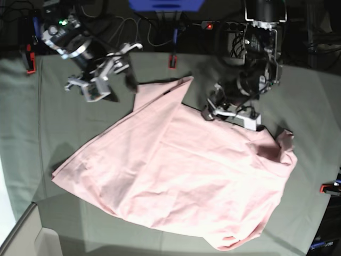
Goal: Layout the t-shirt on the table in an organized manner, then fold the t-shirt properly
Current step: 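Grasp the shirt edge with the left gripper and drag it away from the right gripper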
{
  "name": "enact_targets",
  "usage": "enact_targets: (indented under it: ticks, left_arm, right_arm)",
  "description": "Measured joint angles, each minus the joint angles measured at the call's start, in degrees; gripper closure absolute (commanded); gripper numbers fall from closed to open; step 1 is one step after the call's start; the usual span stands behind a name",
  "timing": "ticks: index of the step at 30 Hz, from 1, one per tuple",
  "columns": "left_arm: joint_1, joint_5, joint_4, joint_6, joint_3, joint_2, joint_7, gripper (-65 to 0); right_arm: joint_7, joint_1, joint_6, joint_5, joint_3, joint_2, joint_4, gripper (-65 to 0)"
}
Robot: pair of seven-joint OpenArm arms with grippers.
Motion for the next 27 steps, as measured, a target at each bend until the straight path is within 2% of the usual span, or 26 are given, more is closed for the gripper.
enact_targets:
  ticks: [4, 7, 10, 14, 16, 19, 20, 22, 23, 27]
  left_arm:
    - [-0.2, -0.2, -0.8, 0.0, -0.2, 0.0, -1.0, -23.3]
    - [-0.7, -1.0, -3.0, -1.3, -0.4, 0.2, -1.6, -23.3]
    - [-4.7, -1.2, -6.3, -1.4, -0.3, 0.4, -1.4, -23.3]
    - [-9.3, -0.6, -11.4, -0.8, -0.3, 2.4, -2.5, -22.7]
    - [-11.0, -0.9, -13.7, -1.3, -0.3, 2.6, -2.4, -17.7]
    - [-11.6, -0.3, -14.5, -0.9, -0.4, 2.3, -2.2, -1.9]
    - [-11.3, -0.2, -13.9, -0.5, -0.4, 1.8, -1.7, 0.0]
    - [-9.8, -0.2, -11.1, -0.4, 0.0, -0.4, 0.6, -1.5]
    - [-8.5, -0.4, -9.5, -0.2, -0.2, -1.6, -0.1, -0.7]
    - [-2.5, -4.1, -1.7, 0.5, -0.4, -7.8, 0.3, -0.2]
  right_arm:
    - [0.0, 0.0, 0.0, 0.0, 1.4, 0.0, 0.0, -32.4]
    - [-0.5, 1.9, 0.0, 0.0, 1.7, 0.0, -0.3, -32.4]
    - [-0.4, 3.0, 0.0, 0.0, 2.2, 0.0, -0.3, -32.4]
    - [-0.6, 5.2, 0.1, 0.1, 3.3, -0.3, -0.8, -32.4]
    - [-0.4, 7.3, 0.0, 0.2, 4.7, -0.2, -2.4, -32.5]
    - [-0.7, 11.1, 0.3, 0.1, 6.8, 0.3, -6.9, -32.5]
    - [-0.7, 12.6, 0.4, 0.1, 7.3, 1.0, -8.6, -32.6]
    - [-0.4, 16.4, 0.6, 0.2, 8.4, 3.1, -13.2, -32.6]
    - [-0.4, 18.2, 0.3, 0.1, 8.9, 3.9, -15.6, -32.6]
    - [-0.6, 25.5, 0.1, 0.0, 10.9, 6.2, -24.3, -32.6]
